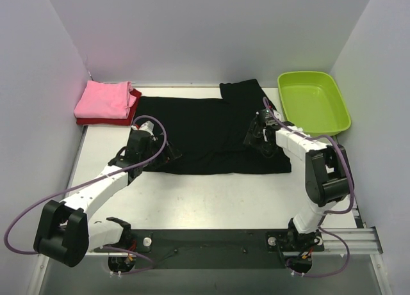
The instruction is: Fold and stack the t-shirts
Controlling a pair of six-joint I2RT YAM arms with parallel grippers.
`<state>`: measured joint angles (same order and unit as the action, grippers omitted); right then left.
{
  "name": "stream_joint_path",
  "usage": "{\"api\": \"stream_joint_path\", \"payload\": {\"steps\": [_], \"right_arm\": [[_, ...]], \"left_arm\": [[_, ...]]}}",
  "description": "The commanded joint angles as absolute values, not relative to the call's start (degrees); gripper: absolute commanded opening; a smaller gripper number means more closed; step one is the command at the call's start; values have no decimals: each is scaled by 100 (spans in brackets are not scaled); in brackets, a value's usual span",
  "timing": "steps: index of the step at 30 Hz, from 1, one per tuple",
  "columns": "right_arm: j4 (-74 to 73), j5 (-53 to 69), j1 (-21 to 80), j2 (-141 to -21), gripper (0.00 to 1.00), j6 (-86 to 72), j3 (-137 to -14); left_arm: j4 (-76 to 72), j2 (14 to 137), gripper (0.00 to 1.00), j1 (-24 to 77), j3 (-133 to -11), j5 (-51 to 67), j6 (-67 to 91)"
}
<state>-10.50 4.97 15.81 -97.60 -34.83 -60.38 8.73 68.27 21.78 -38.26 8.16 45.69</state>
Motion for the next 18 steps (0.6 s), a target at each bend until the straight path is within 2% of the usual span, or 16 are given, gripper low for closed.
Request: {"api": "stream_joint_path", "payload": {"steps": [1, 8, 18], "right_arm": [[-1002, 475, 1556, -9905, 51, -3533, -6346], [-940, 510, 1503, -10221, 43, -3507, -6530], [-896, 571, 1459, -10380, 39, -3489, -6601]], "left_arm": [[589, 6908, 82, 2171, -3902, 817, 4421], [554, 7040, 82, 2171, -3929, 844, 4438], [615, 7066, 82, 2162, -3964, 791, 4412]]}}
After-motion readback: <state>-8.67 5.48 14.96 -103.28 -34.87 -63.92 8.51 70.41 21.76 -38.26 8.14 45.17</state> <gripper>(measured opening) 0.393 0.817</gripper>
